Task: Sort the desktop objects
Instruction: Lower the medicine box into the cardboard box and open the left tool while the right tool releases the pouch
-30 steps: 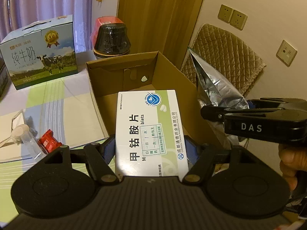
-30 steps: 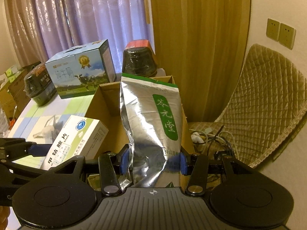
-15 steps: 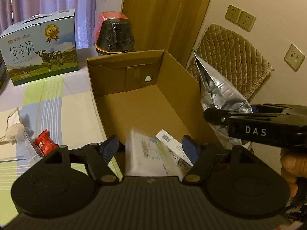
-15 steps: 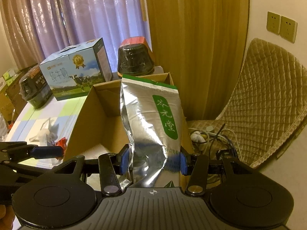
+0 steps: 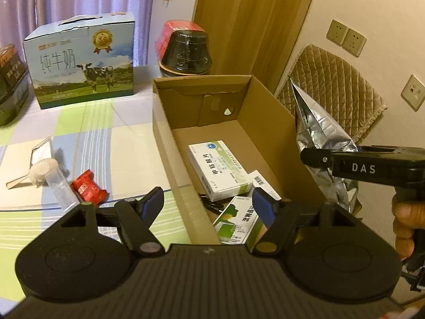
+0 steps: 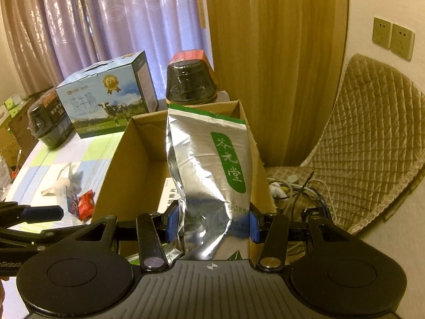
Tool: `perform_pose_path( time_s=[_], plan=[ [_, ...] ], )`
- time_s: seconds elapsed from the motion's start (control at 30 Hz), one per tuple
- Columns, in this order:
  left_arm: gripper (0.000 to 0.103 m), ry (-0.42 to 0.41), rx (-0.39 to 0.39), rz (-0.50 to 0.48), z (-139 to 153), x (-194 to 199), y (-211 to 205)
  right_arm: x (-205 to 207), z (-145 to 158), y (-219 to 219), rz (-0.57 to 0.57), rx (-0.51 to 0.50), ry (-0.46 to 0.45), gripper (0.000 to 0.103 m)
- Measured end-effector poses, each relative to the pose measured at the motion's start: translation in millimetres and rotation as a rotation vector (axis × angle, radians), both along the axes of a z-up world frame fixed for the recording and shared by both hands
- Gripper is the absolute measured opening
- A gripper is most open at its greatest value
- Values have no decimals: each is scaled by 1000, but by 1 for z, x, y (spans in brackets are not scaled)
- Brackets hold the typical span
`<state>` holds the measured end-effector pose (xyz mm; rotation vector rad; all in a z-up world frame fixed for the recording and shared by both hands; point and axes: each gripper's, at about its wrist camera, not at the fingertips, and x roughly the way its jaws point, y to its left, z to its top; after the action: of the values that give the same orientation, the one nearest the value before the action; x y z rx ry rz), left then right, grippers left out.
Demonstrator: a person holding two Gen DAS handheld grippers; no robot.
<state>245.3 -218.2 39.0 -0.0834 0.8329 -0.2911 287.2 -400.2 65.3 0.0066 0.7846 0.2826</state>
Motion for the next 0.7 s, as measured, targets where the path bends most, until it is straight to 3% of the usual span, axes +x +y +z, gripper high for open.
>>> perform_pose_path(
  time_s=[0.1, 0.17, 0.2, 0.37, 0.53, 0.7],
  plan=[
    [72, -2, -17, 10, 1, -4, 7, 2, 0, 6, 12, 0, -3, 47],
    [72, -4, -18, 13, 2, -6, 11, 5, -1, 9, 12, 14, -9, 56],
    [72, -3, -19, 14, 2, -7, 12, 6, -1, 9, 5, 23, -16, 66],
    [72, 0, -17, 23, 0, -15, 21, 1, 3, 7, -31, 20, -57, 72],
    [75, 11, -18, 37, -3, -28, 32, -20, 7, -2, -84, 40, -80, 88],
    [77, 17, -17, 51, -3, -46, 44, -52, 7, -7, -108, 72, -74, 93]
  ],
)
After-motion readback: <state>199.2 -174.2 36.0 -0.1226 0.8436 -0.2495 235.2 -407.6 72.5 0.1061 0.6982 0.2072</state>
